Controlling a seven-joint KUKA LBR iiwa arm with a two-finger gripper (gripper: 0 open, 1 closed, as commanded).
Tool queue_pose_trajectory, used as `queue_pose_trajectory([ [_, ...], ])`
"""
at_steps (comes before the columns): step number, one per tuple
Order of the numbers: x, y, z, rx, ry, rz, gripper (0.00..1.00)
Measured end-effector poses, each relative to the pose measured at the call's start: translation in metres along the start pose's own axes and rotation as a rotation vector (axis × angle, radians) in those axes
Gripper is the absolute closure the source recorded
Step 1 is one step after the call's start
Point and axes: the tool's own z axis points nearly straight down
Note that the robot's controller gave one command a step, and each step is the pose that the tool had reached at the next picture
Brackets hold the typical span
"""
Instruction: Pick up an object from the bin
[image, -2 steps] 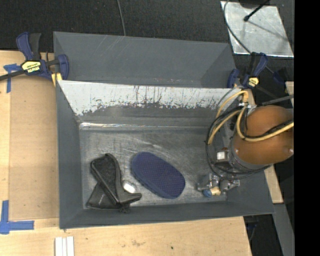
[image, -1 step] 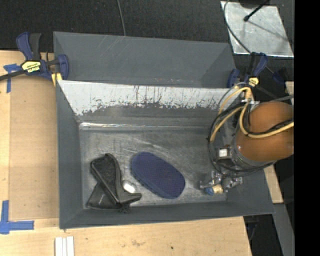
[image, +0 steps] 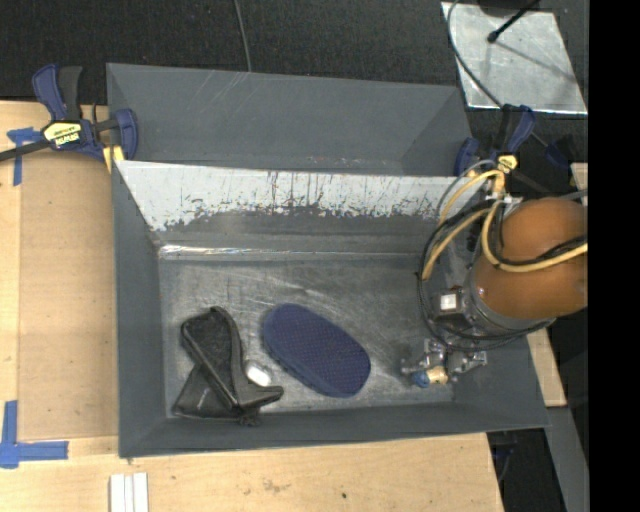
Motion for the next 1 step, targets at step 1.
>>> queue_pose_trajectory([
  [1,-0.0004,-0.0021,-0.051,0.001,0.002,0.002,1.0],
])
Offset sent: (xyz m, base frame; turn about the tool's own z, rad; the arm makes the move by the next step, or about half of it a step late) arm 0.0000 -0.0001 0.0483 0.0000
